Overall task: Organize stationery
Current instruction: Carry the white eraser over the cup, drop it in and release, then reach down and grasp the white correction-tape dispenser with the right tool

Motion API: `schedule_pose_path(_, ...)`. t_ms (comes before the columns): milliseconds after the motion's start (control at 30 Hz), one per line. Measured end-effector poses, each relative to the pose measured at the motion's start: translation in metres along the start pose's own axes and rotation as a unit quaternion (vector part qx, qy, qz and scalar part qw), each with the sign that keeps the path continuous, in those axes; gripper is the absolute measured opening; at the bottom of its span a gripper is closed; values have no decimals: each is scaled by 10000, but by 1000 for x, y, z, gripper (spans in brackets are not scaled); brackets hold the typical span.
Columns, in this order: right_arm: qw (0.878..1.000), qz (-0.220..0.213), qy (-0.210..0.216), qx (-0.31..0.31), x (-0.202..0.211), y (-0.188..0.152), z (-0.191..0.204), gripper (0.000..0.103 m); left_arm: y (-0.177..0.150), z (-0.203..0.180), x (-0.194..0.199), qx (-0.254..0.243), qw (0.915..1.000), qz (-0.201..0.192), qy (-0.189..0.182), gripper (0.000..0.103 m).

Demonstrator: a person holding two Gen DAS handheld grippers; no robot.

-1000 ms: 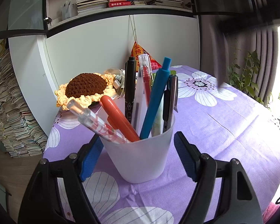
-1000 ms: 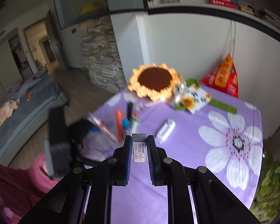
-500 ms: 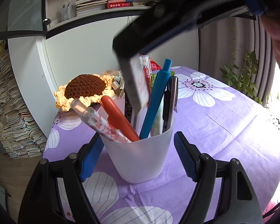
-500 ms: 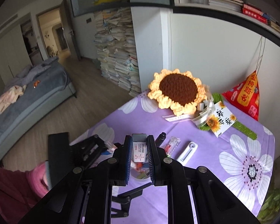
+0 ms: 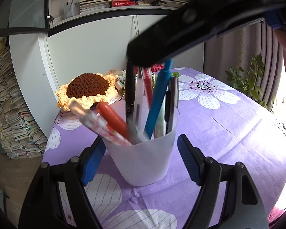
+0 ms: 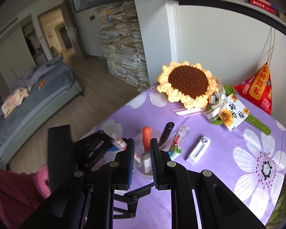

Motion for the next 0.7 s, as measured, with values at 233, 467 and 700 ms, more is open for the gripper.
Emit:
schedule_pose_path(233, 9985, -292, 68, -464, 21, -10, -21, 17, 0, 2, 0, 71, 10000, 11, -10, 70)
schedule_pose_path(467, 9924, -188, -137, -1205, 18, -27, -67, 17, 0, 2, 0, 32, 10000, 7, -31, 70)
schedule_pose_path(700, 9657, 983, -779, -2273, -45, -38, -129, 19, 0, 1, 0, 10, 10000, 8, -12, 70)
Point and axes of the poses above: each gripper's, at about its wrist camera, not at the fingertips, and x roughly against the way its jaws point, z to its left, y to its top, the point moved 4 cm from there along -x, roughly the way its jaws point, and after that the axes turned 7 degrees about z, right-handed, at the moved point
